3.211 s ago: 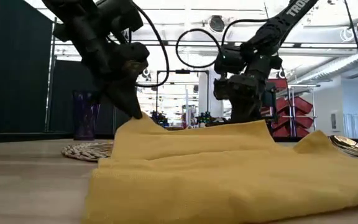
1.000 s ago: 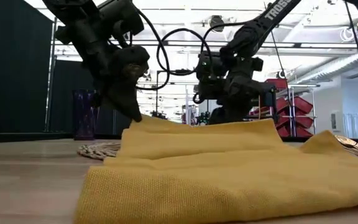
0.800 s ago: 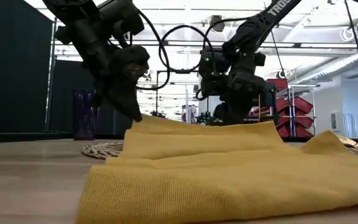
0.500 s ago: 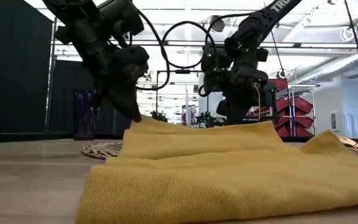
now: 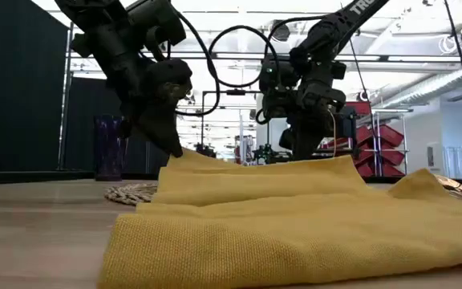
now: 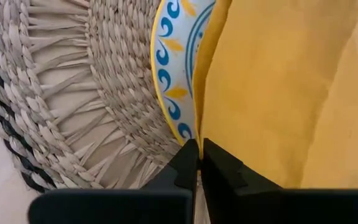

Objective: Set table place
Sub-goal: Fold the yellow table napkin

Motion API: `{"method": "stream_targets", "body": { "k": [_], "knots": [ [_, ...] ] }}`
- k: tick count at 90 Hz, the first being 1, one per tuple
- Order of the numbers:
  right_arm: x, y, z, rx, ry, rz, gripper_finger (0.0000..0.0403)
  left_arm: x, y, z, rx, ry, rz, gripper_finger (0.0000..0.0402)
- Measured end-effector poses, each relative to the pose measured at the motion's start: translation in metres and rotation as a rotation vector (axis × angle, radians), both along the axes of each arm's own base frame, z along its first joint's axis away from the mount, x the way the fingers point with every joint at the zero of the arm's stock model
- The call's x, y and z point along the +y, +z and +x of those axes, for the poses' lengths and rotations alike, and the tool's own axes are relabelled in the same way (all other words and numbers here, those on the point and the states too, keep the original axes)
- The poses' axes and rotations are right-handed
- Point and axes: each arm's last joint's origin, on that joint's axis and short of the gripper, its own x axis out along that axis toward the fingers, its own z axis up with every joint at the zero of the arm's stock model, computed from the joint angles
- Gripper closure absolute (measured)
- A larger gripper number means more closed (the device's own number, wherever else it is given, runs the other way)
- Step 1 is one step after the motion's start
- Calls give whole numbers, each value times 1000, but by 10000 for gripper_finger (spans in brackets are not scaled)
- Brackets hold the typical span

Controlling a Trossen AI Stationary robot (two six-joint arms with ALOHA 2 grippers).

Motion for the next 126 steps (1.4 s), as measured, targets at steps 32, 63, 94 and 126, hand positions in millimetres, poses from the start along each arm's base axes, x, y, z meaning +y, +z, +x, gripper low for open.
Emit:
{"method": "stream_targets", "body": {
  "k": [32, 63, 94, 126],
  "knots": [
    [1, 0, 0, 4, -9, 4, 283, 0, 0, 0, 0, 0, 0, 402],
    [9, -7, 3, 41, -5, 11, 298, 0, 0, 0, 0, 0, 0, 402],
    [7, -7, 4, 47, -32, -10, 339, 0, 0, 0, 0, 0, 0, 402],
    [7, -8, 2, 71, -32, -31, 402, 0, 0, 0, -3, 0, 1, 402]
  ]
}}
